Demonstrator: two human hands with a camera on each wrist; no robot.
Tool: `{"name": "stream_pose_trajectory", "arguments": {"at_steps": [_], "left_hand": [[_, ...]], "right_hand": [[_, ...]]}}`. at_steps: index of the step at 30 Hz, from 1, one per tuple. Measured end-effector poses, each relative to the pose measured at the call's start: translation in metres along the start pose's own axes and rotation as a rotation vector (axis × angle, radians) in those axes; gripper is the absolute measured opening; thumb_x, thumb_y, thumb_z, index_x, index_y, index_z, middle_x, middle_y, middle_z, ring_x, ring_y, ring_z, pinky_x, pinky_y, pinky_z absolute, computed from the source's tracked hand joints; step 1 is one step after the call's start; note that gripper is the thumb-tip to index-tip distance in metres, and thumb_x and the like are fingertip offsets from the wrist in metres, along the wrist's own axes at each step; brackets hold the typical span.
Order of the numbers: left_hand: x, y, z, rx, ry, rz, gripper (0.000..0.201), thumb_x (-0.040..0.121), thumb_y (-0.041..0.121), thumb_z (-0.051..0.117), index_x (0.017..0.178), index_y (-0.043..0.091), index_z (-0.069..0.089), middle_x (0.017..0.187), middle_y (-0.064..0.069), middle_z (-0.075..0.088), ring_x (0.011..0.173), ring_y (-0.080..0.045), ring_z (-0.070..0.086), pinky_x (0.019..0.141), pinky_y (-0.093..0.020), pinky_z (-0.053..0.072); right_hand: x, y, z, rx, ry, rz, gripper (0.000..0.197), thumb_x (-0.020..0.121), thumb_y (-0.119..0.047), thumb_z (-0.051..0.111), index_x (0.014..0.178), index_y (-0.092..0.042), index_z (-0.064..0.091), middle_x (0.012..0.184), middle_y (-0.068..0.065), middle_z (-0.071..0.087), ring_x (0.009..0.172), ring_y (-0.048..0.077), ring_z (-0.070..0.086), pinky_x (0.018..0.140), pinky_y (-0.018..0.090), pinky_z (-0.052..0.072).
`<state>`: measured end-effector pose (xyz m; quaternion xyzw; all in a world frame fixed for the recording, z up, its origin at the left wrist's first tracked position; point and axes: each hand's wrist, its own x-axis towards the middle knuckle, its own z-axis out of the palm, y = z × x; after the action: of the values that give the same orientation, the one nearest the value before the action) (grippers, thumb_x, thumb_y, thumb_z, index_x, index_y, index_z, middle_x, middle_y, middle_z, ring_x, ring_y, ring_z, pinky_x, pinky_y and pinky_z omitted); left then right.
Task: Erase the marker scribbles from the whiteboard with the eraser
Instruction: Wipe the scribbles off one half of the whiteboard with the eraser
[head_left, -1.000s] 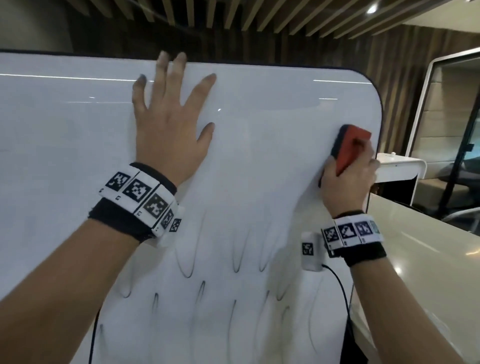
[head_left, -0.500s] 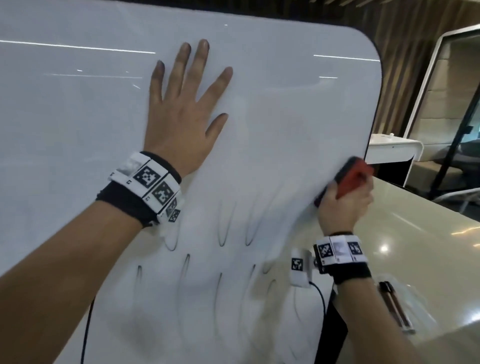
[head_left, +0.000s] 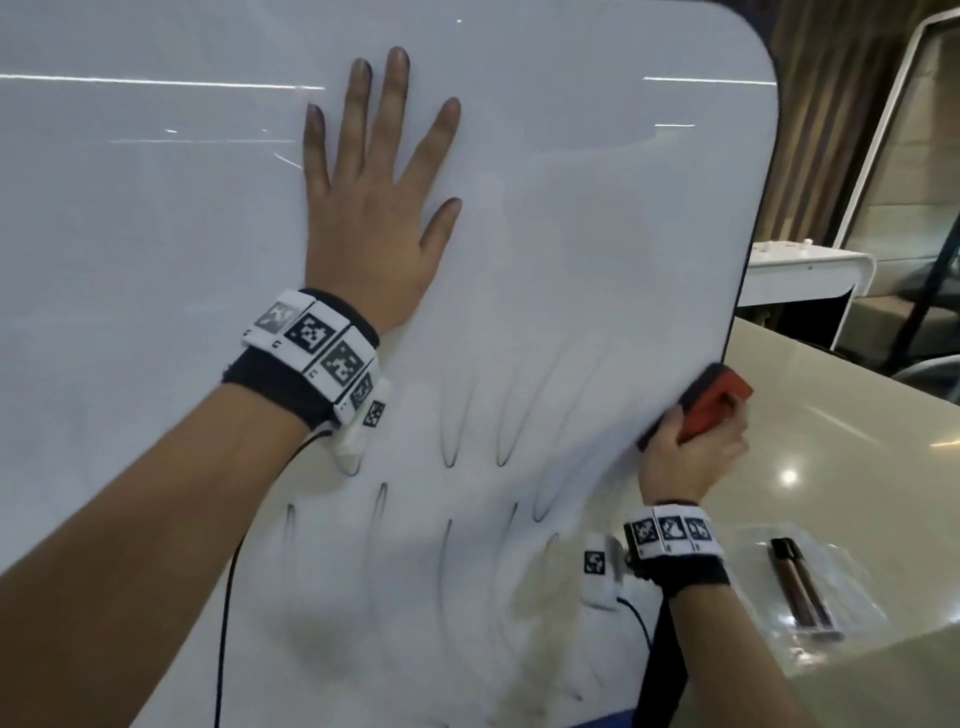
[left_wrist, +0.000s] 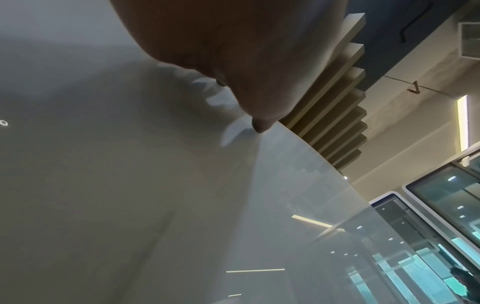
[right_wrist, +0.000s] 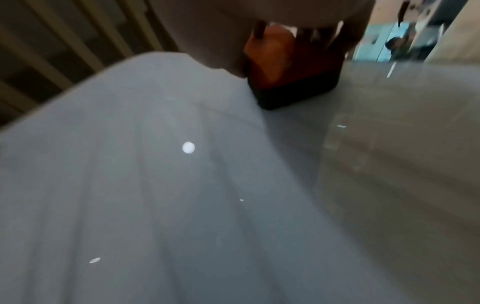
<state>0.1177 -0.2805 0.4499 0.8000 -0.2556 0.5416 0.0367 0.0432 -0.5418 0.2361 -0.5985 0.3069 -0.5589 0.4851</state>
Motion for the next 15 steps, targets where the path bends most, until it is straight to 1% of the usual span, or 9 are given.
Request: {"name": "stream_pose_trajectory", "arguments": {"at_steps": [2,4,6,7,8,9,11,13,15], "left_hand": [[-0.001,0.002,0.000,-0.017,-0.004,-0.009,0.061,0.107,0.048,0.032,0.162,0.032,0.012,0.171,-0.012,0.003,0.158,-0.035,0.002,0.126,-0.060,0.004],[0.000,0.002,0.001,-0.021,-0.004,-0.011,0.062,0.106,0.049,0.032,0.162,0.033,0.012,0.171,-0.011,0.001,0.159,-0.034,0.001,0.127,-0.059,0.004],[0.000,0.000,0.001,-0.027,0.002,-0.009,0.062,0.107,0.050,0.032,0.162,0.033,0.011,0.171,-0.011,0.001,0.159,-0.033,0.001,0.127,-0.059,0.004],[-0.001,-0.001,0.002,-0.030,0.006,-0.008,0.061,0.107,0.050,0.032,0.162,0.033,0.012,0.171,-0.011,0.001,0.159,-0.033,0.001,0.127,-0.059,0.004],[-0.002,-0.003,0.003,-0.030,0.010,-0.005,0.061,0.107,0.050,0.032,0.162,0.032,0.013,0.171,-0.011,0.002,0.159,-0.033,0.001,0.127,-0.059,0.004],[-0.002,-0.005,0.003,-0.027,0.014,0.003,0.061,0.107,0.050,0.032,0.162,0.032,0.013,0.171,-0.011,0.002,0.159,-0.034,0.002,0.127,-0.059,0.005],[-0.003,-0.006,0.004,-0.012,0.011,0.015,0.061,0.108,0.050,0.032,0.162,0.031,0.014,0.171,-0.012,0.003,0.159,-0.034,0.003,0.127,-0.059,0.005],[-0.003,-0.005,0.003,0.006,-0.014,0.028,0.062,0.108,0.050,0.030,0.163,0.030,0.011,0.171,-0.012,0.002,0.158,-0.035,0.002,0.126,-0.060,0.005],[-0.002,-0.005,0.003,0.016,-0.032,0.032,0.063,0.108,0.051,0.030,0.163,0.030,0.009,0.171,-0.012,0.000,0.158,-0.035,0.001,0.126,-0.060,0.005]], "right_hand": [[0.001,-0.039,0.019,-0.030,-0.025,-0.232,0.067,0.089,-0.028,0.061,0.151,-0.012,0.042,0.132,0.026,0.046,0.118,0.041,0.047,0.102,0.042,0.037],[-0.004,-0.069,0.033,-0.111,-0.122,-0.517,0.057,0.094,-0.024,0.066,0.147,-0.015,0.046,0.131,0.023,0.047,0.112,0.035,0.048,0.097,0.042,0.038],[-0.006,-0.072,0.034,-0.200,-0.209,-0.726,0.052,0.095,-0.021,0.066,0.144,-0.017,0.050,0.131,0.020,0.047,0.109,0.033,0.047,0.095,0.042,0.038],[-0.003,-0.062,0.030,-0.233,-0.220,-0.772,0.051,0.095,-0.020,0.067,0.143,-0.018,0.050,0.132,0.020,0.047,0.110,0.034,0.048,0.096,0.044,0.038],[0.001,-0.046,0.024,-0.246,-0.200,-0.756,0.051,0.095,-0.020,0.066,0.144,-0.018,0.049,0.132,0.020,0.047,0.112,0.036,0.048,0.098,0.044,0.039],[0.005,-0.029,0.015,-0.229,-0.166,-0.660,0.053,0.095,-0.020,0.065,0.145,-0.018,0.048,0.132,0.022,0.048,0.113,0.037,0.048,0.100,0.043,0.038],[0.010,0.004,-0.002,-0.118,-0.089,-0.296,0.058,0.095,-0.020,0.063,0.149,-0.016,0.044,0.132,0.026,0.047,0.119,0.041,0.047,0.102,0.041,0.036],[0.011,0.014,-0.009,-0.039,-0.021,0.027,0.063,0.094,-0.021,0.064,0.151,-0.018,0.040,0.135,0.027,0.045,0.124,0.047,0.046,0.106,0.045,0.036],[0.013,-0.005,0.000,0.006,0.029,0.063,0.065,0.092,-0.019,0.064,0.152,-0.016,0.039,0.136,0.027,0.046,0.124,0.046,0.047,0.106,0.040,0.034]]}}
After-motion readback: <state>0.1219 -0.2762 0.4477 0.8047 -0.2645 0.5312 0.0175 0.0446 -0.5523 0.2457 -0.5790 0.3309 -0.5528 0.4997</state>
